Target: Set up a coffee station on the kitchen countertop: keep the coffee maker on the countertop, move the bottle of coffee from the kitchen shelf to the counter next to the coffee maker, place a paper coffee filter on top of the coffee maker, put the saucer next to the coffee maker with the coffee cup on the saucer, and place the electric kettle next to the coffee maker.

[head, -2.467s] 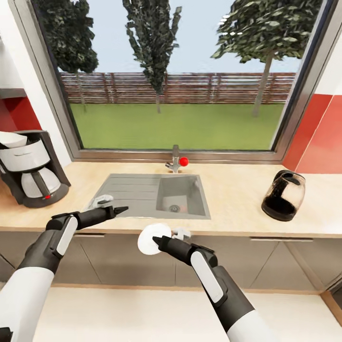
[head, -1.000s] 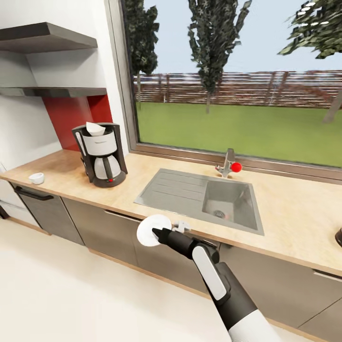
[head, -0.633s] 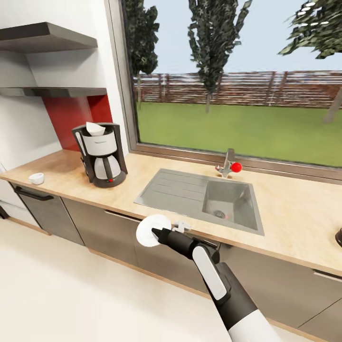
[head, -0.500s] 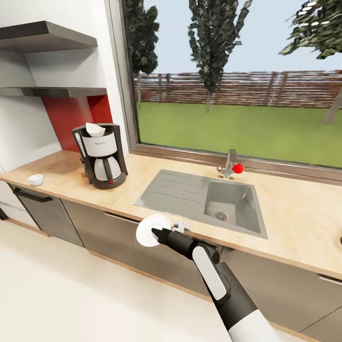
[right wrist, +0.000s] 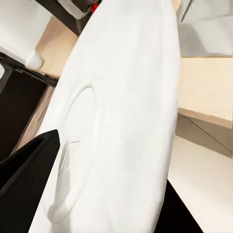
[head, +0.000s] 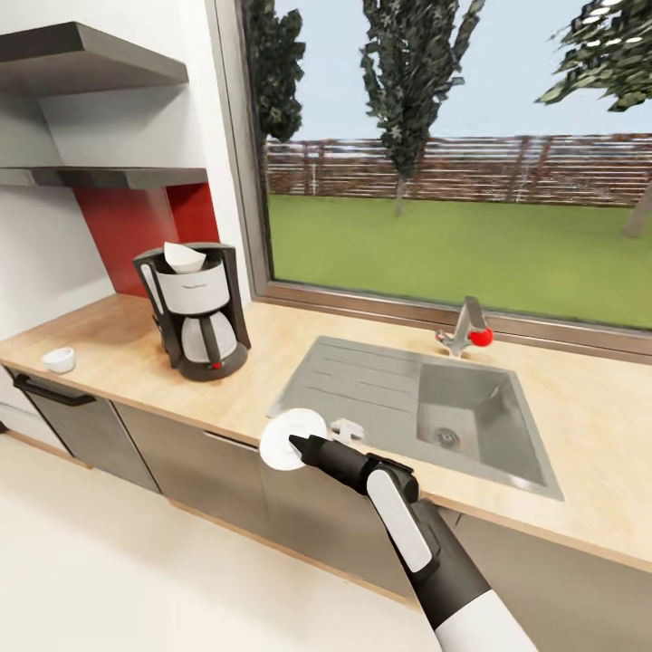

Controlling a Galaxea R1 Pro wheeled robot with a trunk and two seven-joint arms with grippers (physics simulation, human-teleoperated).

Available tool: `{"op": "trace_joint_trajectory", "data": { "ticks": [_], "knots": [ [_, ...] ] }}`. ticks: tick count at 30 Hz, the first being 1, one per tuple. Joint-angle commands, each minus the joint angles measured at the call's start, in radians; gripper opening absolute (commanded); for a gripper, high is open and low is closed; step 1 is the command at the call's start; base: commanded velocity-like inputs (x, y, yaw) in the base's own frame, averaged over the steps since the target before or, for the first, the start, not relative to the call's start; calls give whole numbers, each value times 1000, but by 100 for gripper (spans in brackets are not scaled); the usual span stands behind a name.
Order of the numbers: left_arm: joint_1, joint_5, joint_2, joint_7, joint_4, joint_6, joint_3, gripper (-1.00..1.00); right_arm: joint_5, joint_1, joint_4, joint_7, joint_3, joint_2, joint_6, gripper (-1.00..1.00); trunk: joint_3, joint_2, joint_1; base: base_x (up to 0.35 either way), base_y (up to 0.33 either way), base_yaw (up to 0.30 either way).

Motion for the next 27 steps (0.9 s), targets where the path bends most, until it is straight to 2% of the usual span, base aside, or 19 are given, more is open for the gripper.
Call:
{"op": "trace_joint_trajectory", "data": {
  "ticks": [1, 4, 6, 9, 11, 15, 21, 27],
  "knots": [
    [1, -4, 0, -3, -3, -23, -1, 100, -4, -1, -1, -2, 0, 0, 4, -100, -2, -2, 1, 320, 137, 0],
    [2, -6, 2, -55, -1, -114, -18, 100, -4, -1, -1, -2, 0, 0, 4, -100, -2, -2, 1, 272, 208, 0],
    [2, -7, 8, -138, 9, -160, -37, 100, -4, -1, -2, -2, 0, 0, 4, -100, -2, -2, 1, 209, 239, 0],
    [2, -11, 19, -268, 28, -206, -46, 100, -4, -1, -2, -2, 0, 0, 4, -100, -2, -2, 1, 171, 188, 0],
    [2, -11, 30, -319, 33, -236, -47, 100, -4, -1, -2, -2, 0, 0, 4, -100, -2, -2, 1, 75, 78, 0],
    [2, -10, 40, -348, 36, -272, -43, 100, -4, -1, -1, -2, 1, 0, 4, -100, -2, -2, 1, 25, 26, 0],
    [1, -9, 40, -355, 37, -283, -40, 100, -3, -1, -1, -2, 1, 0, 4, -100, -2, -2, 1, 10, 11, -88],
    [1, -9, 38, -354, 37, -284, -40, 100, -3, -1, -1, -2, 1, 0, 4, -100, -2, -2, 1, 146, 249, -96]
  ]
}}
